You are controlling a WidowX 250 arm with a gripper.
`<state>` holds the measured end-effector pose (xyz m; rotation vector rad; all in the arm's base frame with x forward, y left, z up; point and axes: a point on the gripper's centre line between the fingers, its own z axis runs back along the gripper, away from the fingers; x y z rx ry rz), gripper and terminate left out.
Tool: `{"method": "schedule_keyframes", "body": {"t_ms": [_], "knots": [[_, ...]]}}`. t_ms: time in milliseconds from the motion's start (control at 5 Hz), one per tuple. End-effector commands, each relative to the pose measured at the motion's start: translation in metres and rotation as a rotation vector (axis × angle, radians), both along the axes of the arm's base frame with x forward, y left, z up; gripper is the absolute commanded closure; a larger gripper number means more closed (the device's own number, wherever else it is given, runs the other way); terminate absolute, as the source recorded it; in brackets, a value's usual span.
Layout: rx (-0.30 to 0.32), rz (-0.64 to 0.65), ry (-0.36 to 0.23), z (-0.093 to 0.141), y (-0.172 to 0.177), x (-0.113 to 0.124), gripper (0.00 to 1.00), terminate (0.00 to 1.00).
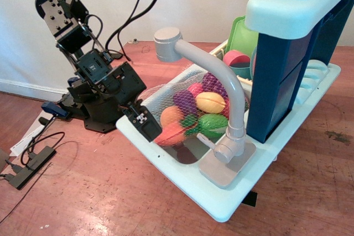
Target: Turn lever vertical to front
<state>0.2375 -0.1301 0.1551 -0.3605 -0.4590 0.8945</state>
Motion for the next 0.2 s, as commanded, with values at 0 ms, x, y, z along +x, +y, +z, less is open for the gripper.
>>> {"method": "schedule_keyframes", "body": {"t_ms": [0], "knots": [[-0.017, -0.009, -0.032, 0.0117, -0.0005, 0.0038, 0.0, 1.0]]}}
